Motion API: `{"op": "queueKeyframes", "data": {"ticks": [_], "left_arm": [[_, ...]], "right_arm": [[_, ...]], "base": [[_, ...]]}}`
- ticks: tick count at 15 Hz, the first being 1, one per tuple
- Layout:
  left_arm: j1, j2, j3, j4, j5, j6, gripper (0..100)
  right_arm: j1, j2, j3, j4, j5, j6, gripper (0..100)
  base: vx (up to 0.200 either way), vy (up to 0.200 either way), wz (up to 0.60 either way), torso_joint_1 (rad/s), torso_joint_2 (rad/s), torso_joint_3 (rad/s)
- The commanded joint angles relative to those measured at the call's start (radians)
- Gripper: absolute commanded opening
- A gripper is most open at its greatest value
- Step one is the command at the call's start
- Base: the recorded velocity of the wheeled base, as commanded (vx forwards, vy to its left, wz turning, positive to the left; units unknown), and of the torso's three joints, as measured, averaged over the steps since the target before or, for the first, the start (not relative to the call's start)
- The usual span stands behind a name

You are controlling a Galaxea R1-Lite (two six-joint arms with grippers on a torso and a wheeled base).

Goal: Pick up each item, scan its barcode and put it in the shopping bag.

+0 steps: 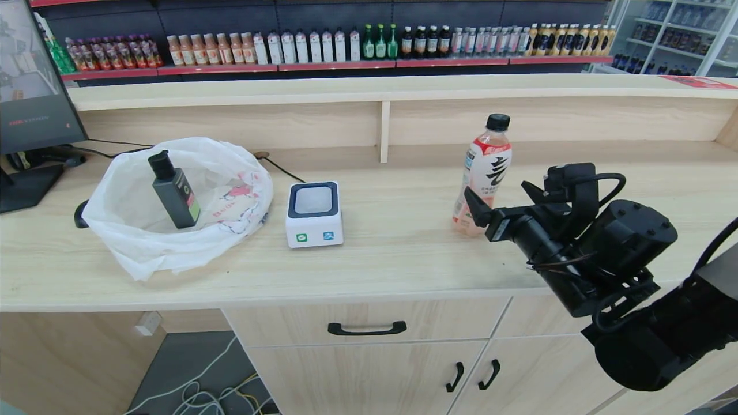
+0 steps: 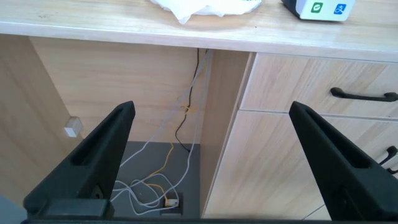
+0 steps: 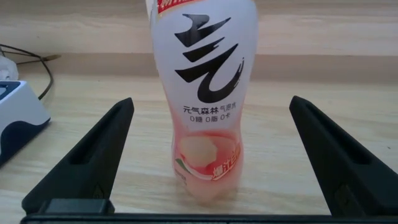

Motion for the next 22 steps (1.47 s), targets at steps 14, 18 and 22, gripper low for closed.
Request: {"op": "queueKeyframes", "data": {"ticks": [14,18,22], "left_arm": [[0.001,0.000,0.000,0.000,0.000,0.001,100],[0.001,0.000,0.000,0.000,0.000,0.000,100],[0.001,0.000,0.000,0.000,0.000,0.000,100]], "right_arm": [[-0.033,0.072,-0.188,0.112,0.072,0.009,100],[-0.033,0.102,-0.273,0.183,0.086,0.009,100],[-0.035,0.108,-0.289,0.212,0.093,0.015,100]], "base": [[0.000,0.000,0.00,0.000,0.00,0.000],[0.000,0.000,0.00,0.000,0.00,0.000],[0.000,0.000,0.00,0.000,0.00,0.000]]}}
